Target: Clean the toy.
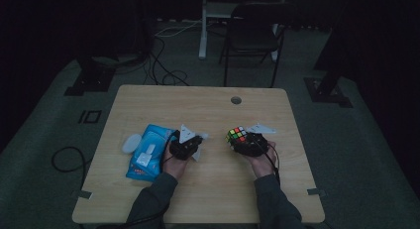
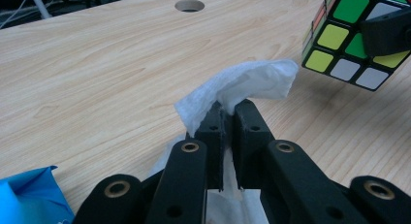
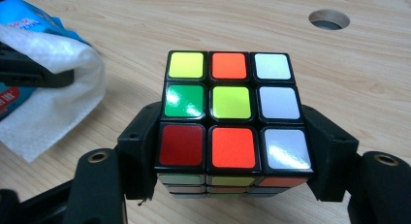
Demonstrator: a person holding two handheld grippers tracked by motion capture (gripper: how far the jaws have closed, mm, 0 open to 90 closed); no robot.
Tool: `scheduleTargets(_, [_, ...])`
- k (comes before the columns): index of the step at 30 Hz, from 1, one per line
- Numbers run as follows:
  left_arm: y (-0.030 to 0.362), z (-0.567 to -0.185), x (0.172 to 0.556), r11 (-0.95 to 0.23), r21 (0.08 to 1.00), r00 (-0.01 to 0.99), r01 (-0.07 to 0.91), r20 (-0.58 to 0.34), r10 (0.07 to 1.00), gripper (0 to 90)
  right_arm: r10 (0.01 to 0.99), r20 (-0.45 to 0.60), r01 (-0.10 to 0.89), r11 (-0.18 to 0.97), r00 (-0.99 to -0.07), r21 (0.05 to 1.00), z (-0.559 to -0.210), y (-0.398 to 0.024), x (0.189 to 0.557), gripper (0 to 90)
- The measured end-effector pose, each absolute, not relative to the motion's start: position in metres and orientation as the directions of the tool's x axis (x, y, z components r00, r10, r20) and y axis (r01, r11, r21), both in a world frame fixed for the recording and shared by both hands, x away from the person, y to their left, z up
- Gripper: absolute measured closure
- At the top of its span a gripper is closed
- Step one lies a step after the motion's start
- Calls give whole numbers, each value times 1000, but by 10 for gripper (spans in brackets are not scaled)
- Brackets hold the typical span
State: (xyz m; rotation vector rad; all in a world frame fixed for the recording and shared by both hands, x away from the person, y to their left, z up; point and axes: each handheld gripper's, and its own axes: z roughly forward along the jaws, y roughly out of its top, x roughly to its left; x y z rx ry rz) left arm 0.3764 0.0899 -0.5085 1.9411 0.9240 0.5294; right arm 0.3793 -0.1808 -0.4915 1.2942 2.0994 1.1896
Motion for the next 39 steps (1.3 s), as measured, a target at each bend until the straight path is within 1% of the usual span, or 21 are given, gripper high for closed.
scheduleTargets(16, [93,-511,378,-325,850,621,415,-3,784,842,874,77,530,218,-480,820,-497,-186,377,340])
scheduleTargets(39, [92,-519,381,-334,826,610,454,-16,792,826,884,20,559,277,-467,782,-515,-191,376,339])
